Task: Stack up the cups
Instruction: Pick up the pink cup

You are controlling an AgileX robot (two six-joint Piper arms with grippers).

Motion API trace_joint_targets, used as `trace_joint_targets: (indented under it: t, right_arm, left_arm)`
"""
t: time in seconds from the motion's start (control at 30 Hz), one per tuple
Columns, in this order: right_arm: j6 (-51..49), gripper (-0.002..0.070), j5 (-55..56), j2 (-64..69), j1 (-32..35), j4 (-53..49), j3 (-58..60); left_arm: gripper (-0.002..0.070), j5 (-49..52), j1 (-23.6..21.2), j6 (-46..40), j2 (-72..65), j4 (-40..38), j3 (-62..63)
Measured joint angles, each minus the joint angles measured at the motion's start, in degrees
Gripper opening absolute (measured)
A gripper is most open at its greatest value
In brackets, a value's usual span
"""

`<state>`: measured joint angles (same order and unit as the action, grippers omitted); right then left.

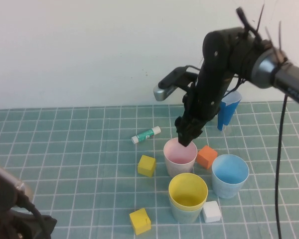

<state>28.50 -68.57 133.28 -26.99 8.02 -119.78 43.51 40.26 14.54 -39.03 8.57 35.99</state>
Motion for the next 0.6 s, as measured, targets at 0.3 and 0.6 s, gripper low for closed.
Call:
trace_joint_targets:
  t: [0.3,0.6]
  right_arm:
    - [-2.11,0.0512,4.98,6.49,0.00,-0.11,-0.13]
    - [-2.22,0.0042,6.23,7.33,0.11,-0.18,-0.74]
  left_arm:
    - [0.0001,1.17,0.00,0.00,0.00,1.58,0.00]
    - [0.0001,1.39,0.00,0.75,0.00,1.67,0.00]
